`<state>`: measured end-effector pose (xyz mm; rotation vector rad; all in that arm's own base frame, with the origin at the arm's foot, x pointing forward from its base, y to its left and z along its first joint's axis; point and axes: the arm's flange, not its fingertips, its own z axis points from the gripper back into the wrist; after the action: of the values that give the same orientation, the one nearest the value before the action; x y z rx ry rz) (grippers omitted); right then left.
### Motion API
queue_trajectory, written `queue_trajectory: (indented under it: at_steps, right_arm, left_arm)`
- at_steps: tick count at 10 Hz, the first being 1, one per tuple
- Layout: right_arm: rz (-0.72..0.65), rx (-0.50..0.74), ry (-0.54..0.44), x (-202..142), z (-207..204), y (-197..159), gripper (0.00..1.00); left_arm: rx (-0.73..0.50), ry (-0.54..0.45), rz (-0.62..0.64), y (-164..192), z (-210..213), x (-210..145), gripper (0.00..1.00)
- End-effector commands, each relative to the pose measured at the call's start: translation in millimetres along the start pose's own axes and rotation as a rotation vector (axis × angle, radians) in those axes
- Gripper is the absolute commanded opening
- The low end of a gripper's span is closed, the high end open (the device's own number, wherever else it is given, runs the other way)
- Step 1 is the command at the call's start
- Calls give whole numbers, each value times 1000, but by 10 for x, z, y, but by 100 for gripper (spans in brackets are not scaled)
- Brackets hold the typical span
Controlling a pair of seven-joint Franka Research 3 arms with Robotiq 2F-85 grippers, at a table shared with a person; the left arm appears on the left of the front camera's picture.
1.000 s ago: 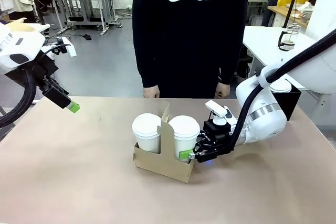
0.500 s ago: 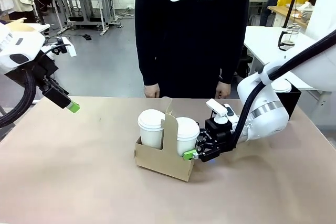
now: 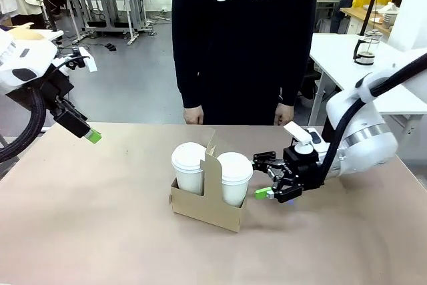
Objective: Pour a drink into a cup and package it in a carrier.
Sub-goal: Insert the held 600 ml Paper Cup into the Cup Carrier.
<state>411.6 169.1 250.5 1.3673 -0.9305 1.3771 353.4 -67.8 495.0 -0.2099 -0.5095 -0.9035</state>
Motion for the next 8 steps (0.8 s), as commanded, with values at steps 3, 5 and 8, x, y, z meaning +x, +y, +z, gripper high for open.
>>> queue_trajectory:
  at_steps: [3, 5, 8]
  right_arm:
    - [-64, -248, 86, 338, 651, 431, 100]
    - [-278, -436, 216, 498, 968, 761, 100]
    - [-475, -521, 225, 587, 1247, 1153, 100]
  left_arm:
    - [-3, -4, 13, -12, 9, 5, 100]
    - [-3, -4, 13, -12, 9, 5, 100]
    - [-3, -4, 13, -12, 9, 5, 100]
